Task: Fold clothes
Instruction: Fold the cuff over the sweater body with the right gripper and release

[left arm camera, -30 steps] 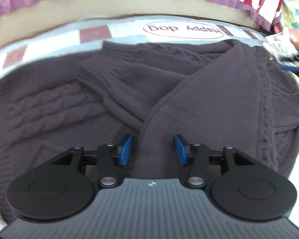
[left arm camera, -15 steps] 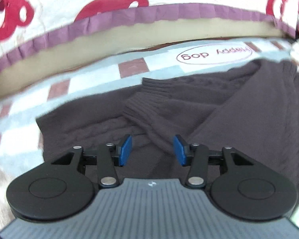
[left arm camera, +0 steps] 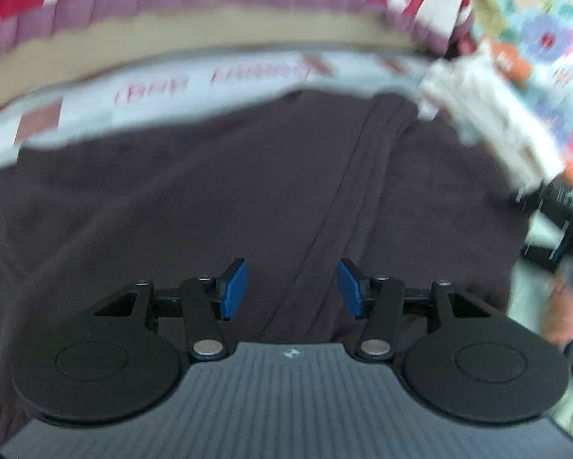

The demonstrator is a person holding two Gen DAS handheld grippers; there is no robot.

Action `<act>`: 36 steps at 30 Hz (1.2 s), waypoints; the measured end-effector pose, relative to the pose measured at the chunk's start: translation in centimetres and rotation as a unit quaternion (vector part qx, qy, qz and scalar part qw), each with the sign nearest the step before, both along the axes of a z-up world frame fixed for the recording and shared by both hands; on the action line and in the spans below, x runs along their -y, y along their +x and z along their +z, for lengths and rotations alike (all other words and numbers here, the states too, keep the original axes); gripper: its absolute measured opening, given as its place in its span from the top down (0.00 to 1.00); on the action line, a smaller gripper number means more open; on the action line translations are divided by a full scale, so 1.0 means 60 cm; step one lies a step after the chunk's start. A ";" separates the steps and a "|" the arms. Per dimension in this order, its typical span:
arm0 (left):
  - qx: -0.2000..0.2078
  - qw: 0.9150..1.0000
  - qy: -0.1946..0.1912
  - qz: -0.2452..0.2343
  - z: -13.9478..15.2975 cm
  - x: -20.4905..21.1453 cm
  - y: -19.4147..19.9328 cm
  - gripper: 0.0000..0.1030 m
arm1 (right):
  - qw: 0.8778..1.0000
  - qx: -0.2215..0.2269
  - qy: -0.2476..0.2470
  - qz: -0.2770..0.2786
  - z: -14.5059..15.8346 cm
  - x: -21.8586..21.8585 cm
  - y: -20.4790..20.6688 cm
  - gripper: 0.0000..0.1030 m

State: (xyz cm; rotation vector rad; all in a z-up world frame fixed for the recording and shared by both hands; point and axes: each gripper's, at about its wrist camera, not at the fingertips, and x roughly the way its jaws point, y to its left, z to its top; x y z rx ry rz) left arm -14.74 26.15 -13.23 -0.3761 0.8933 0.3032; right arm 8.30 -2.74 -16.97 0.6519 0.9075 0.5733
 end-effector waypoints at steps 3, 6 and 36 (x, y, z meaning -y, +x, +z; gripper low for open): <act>0.010 0.999 -0.033 0.013 -0.011 -0.018 -0.029 0.51 | 0.996 0.062 -0.054 0.032 0.037 -0.030 -0.003 0.76; 0.025 0.996 -0.081 0.036 -0.014 -0.040 -0.039 0.51 | 0.987 0.108 -0.094 0.066 0.071 -0.058 -0.010 0.76; 0.025 0.983 -0.145 0.109 0.050 -0.124 -0.163 0.49 | 0.884 0.184 -0.139 0.407 0.106 -0.288 -0.294 0.45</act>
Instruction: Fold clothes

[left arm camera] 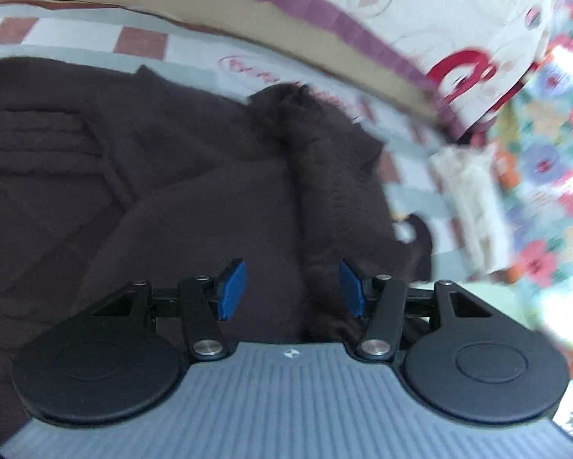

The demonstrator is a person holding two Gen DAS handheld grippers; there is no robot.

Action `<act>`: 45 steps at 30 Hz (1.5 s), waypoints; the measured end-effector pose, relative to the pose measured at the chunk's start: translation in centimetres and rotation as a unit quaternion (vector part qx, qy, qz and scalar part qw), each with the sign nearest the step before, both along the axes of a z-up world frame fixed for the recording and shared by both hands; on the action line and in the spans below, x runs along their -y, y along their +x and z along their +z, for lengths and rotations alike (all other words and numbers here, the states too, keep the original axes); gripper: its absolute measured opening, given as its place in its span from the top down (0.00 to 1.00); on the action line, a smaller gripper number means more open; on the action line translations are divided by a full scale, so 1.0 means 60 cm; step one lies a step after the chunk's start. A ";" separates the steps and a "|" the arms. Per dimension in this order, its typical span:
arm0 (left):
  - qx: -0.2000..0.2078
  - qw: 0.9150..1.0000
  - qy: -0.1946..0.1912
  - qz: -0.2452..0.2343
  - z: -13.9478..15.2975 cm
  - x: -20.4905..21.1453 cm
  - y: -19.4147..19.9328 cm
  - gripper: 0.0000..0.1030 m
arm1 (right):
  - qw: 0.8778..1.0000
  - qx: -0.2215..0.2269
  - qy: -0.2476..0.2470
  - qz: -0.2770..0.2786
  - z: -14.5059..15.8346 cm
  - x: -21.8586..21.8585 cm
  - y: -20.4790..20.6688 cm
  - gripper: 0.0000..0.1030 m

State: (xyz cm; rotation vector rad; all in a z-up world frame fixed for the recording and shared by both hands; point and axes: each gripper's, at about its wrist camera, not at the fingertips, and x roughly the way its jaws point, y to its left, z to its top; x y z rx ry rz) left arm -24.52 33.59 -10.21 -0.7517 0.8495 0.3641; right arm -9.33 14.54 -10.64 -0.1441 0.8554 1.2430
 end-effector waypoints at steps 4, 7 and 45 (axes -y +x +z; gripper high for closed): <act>-0.055 0.997 0.043 -0.016 -0.017 0.015 0.014 0.52 | 0.996 -0.088 0.006 -0.021 0.017 0.004 0.027 0.41; -0.053 0.997 0.049 -0.035 -0.021 0.026 0.028 0.68 | 0.993 -0.113 0.009 -0.030 0.035 0.006 0.039 0.41; -0.114 0.988 0.105 -0.020 0.036 -0.189 0.005 0.48 | 0.974 -0.063 0.034 0.216 0.084 -0.032 0.029 0.47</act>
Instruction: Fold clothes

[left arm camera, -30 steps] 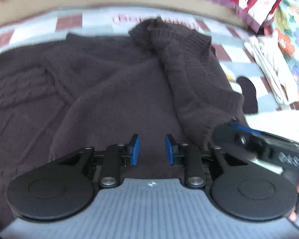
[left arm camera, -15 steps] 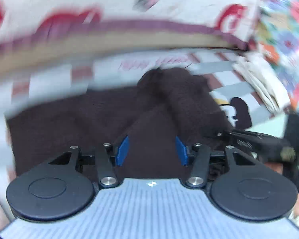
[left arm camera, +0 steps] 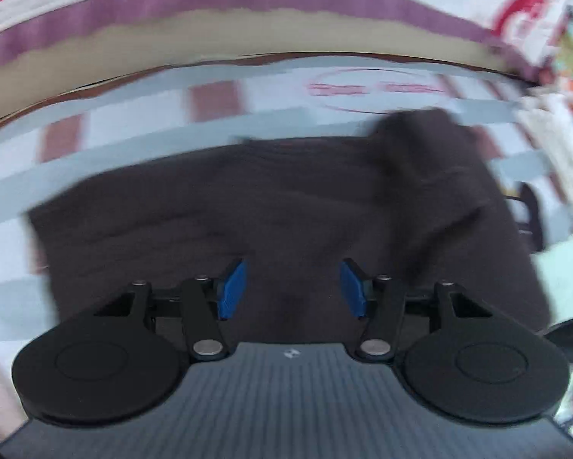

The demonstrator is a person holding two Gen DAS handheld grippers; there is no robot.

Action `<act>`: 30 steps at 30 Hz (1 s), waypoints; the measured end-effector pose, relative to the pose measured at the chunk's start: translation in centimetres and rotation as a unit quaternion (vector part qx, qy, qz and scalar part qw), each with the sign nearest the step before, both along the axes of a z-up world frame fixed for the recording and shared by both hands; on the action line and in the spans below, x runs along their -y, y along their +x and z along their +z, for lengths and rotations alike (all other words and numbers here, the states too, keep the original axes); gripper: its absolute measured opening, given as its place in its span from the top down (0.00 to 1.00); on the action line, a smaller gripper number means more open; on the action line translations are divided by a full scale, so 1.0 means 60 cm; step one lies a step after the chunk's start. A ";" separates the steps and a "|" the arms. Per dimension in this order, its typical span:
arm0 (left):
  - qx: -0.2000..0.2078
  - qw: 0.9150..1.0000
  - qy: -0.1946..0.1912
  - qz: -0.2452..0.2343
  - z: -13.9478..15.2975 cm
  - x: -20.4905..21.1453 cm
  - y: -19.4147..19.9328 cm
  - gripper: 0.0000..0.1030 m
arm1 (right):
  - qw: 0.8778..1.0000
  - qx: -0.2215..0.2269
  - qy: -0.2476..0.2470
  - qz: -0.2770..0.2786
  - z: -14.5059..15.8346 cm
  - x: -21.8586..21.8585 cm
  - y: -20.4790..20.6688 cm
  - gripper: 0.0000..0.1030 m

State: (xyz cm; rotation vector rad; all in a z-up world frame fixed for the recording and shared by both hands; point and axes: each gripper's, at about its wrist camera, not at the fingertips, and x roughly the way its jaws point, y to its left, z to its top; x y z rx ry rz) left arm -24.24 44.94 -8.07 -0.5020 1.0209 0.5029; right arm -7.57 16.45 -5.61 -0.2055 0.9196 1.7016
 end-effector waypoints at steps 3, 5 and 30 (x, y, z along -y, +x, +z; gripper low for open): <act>-0.017 0.999 0.005 0.045 -0.008 -0.080 -0.035 0.48 | 0.993 0.021 -0.019 -0.112 0.004 0.009 0.100 0.44; -0.029 0.998 0.033 0.042 -0.017 -0.123 -0.051 0.45 | 0.982 0.026 -0.044 -0.182 -0.004 0.006 0.170 0.39; 0.006 0.998 -0.031 0.050 -0.113 -0.268 -0.084 0.19 | 0.944 -0.218 -0.073 -0.236 -0.198 -0.099 0.362 0.26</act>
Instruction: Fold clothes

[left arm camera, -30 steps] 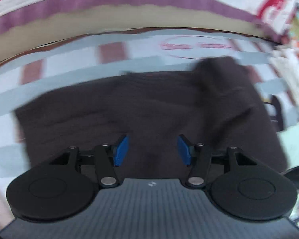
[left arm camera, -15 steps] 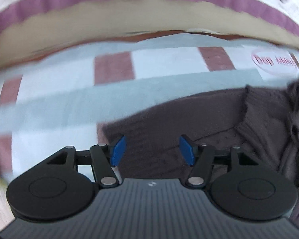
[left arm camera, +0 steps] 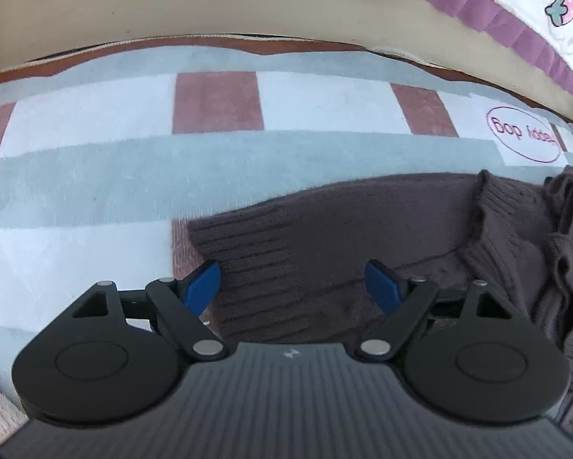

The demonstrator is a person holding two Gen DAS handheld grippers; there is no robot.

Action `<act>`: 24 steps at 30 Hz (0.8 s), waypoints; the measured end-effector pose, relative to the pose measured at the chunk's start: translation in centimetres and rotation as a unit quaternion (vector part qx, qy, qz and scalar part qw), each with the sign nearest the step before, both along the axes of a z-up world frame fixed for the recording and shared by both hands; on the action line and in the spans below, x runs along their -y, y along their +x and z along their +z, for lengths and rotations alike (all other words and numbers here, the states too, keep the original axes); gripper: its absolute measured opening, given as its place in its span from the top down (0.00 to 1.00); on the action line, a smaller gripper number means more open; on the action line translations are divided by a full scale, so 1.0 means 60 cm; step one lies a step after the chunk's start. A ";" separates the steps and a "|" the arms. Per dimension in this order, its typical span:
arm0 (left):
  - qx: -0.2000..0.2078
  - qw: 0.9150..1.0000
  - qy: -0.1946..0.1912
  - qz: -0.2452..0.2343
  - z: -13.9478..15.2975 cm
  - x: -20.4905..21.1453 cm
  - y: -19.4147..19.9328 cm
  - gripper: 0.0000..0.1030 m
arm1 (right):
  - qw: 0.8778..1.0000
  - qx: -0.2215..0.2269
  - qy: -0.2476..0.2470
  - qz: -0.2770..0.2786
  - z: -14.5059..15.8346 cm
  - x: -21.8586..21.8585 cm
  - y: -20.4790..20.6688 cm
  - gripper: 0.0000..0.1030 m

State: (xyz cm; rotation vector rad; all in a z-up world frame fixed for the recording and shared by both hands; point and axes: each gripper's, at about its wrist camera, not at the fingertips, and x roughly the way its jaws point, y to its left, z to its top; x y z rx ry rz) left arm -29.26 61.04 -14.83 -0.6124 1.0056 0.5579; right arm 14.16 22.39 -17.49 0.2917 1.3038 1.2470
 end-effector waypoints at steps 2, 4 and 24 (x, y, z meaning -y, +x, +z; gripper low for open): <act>0.000 1.000 0.013 0.012 -0.003 0.001 0.009 0.14 | 1.000 0.014 0.007 0.000 0.001 -0.013 -0.003 0.26; -0.004 0.999 0.026 0.021 -0.007 0.001 0.020 0.09 | 1.000 0.029 0.011 0.001 0.003 -0.022 -0.009 0.26; -0.004 0.965 0.245 -0.090 0.132 0.106 0.062 0.89 | 0.910 0.413 0.030 0.025 0.226 -0.049 -0.145 0.75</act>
